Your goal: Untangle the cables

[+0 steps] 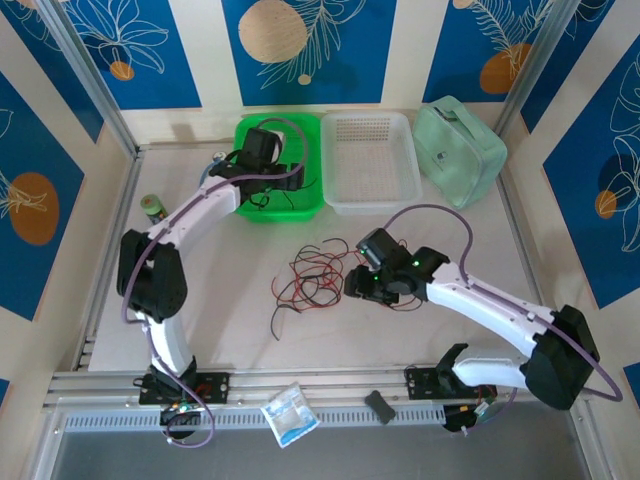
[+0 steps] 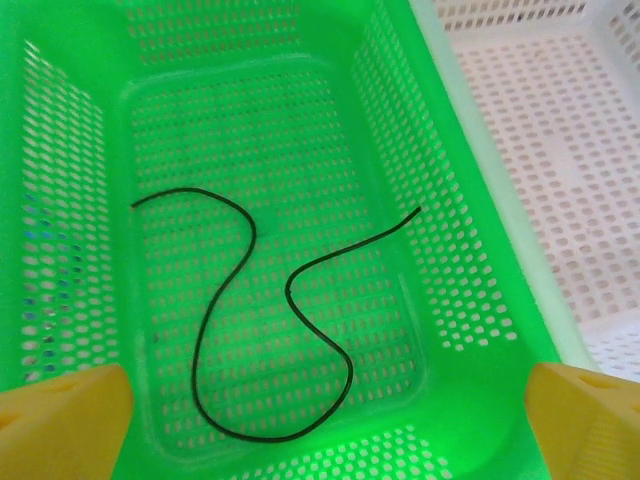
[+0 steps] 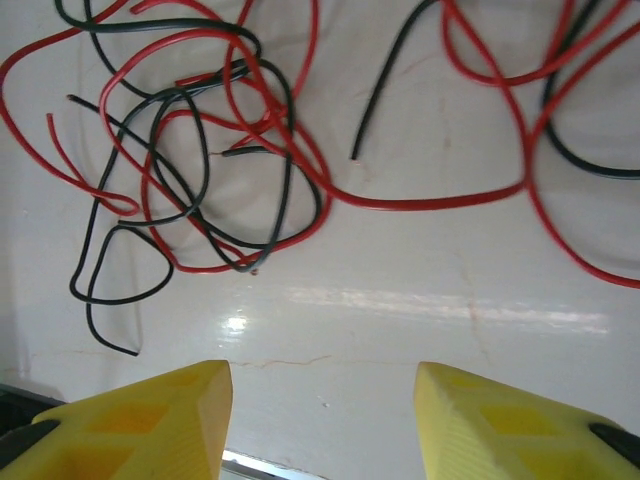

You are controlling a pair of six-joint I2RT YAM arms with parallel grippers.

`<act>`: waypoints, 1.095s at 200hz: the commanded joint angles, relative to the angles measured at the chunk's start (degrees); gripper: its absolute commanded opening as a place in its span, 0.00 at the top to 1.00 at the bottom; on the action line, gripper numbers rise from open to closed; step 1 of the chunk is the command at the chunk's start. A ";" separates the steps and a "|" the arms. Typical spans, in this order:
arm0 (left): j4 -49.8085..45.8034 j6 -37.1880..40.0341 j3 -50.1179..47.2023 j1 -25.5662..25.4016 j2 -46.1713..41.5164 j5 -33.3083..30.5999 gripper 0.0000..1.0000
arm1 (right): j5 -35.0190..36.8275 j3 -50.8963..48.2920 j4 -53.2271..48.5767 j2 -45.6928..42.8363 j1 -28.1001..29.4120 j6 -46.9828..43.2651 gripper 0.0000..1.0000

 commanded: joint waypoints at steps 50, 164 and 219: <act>-7.73 -8.78 -13.55 -0.21 -19.75 0.31 0.03 | -1.35 11.20 -2.40 10.79 5.53 -3.65 0.52; -19.03 -18.99 -33.56 0.07 -44.60 -0.19 0.05 | -2.75 34.00 -10.58 32.60 15.14 -26.14 0.54; -24.77 -19.59 -33.24 1.74 -50.15 -2.40 0.06 | -3.38 35.31 -14.68 38.29 25.44 -28.78 0.49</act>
